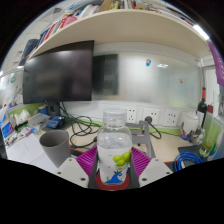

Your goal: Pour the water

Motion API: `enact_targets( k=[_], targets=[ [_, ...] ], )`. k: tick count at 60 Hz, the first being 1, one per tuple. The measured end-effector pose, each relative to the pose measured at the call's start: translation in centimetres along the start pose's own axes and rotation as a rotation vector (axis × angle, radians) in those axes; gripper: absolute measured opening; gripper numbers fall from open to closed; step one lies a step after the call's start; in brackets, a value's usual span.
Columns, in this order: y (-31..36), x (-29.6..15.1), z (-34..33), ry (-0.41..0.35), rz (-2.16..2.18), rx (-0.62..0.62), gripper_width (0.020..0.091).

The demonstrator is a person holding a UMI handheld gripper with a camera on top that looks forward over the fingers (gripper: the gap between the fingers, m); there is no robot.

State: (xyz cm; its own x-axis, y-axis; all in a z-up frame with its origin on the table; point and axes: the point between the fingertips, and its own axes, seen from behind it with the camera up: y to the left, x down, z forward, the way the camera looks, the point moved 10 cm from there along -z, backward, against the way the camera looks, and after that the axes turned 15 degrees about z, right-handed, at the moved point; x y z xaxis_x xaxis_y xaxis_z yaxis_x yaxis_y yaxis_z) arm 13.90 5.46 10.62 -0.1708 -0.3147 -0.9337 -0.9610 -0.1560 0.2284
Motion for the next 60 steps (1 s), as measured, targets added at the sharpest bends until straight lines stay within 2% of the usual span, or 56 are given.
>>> enact_targets(
  k=[4, 10, 14, 28, 42, 60],
  targets=[
    [-0.1, 0.3, -0.5, 0.026, 0.004, 0.012, 0.0565],
    [-0.1, 1.0, -2.0, 0.076, 0.015, 0.041, 0.0769],
    [-0.2, 1.3, -3.8, 0.083, 0.017, 0.08, 0.083],
    [2.8, 0.8, -11.8, 0.159, 0.084, 0.225, 0.0823],
    [7.1, -2.6, -17.2, 0.076, 0.095, 0.293, 0.0827],
    [9.3, -5.2, -20.9, 0.037, 0.13, 0.385, 0.082]
  ],
)
